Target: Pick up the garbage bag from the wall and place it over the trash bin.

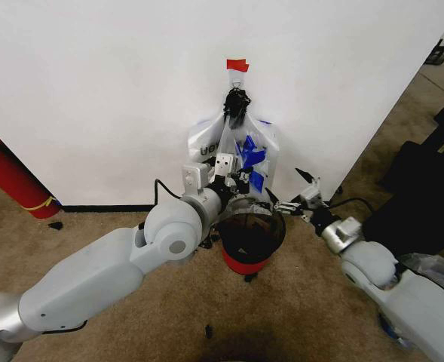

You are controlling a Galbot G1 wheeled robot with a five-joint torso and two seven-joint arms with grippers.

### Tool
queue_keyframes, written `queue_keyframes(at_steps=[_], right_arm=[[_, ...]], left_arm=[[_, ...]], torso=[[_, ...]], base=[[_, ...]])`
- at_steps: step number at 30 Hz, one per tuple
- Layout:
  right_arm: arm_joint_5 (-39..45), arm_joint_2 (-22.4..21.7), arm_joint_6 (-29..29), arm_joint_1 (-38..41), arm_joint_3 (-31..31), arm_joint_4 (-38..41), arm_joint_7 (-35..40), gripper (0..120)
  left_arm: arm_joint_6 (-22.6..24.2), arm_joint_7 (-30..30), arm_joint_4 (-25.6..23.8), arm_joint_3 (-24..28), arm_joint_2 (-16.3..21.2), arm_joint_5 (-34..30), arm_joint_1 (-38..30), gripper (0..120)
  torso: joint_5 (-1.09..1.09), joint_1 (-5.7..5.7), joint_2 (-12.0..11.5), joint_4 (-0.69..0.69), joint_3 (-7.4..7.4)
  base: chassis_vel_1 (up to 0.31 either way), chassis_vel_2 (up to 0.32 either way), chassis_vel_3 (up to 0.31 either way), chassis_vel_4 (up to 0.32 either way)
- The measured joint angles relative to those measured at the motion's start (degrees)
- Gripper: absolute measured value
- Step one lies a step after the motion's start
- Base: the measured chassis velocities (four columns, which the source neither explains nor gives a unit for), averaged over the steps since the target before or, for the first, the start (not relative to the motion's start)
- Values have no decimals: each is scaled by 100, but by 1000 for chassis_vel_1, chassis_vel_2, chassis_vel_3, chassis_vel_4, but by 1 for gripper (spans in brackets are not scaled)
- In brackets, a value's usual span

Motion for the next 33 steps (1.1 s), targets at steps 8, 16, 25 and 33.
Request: queue_keyframes(at_steps=[8, 16, 25, 33], right_arm=[[-437, 12, 133, 632, -529, -243, -85, 100], [-502, 250, 121, 1053, -945, -515, -79, 100], [-377, 272, 122, 1231, -1123, -578, -133, 96], [864, -71, -6, 880, -732, -233, -184, 96]], left_arm=[[8, 7, -23, -18, 13, 0, 14, 0], [28, 73, -9, -40, -13, 3, -29, 0], [37, 71, -34, -32, -18, 1, -24, 0], [37, 83, -3, -126, 76, 9, 109, 0]], torso=[[-2, 0, 0, 0, -1], [-1, 0, 0, 0, -1], [-1, 0, 0, 1, -1], [-1, -1, 0, -2, -1]], base=[[0, 0, 0, 0], [0, 0, 0, 0], [0, 0, 0, 0], [0, 0, 0, 0]])
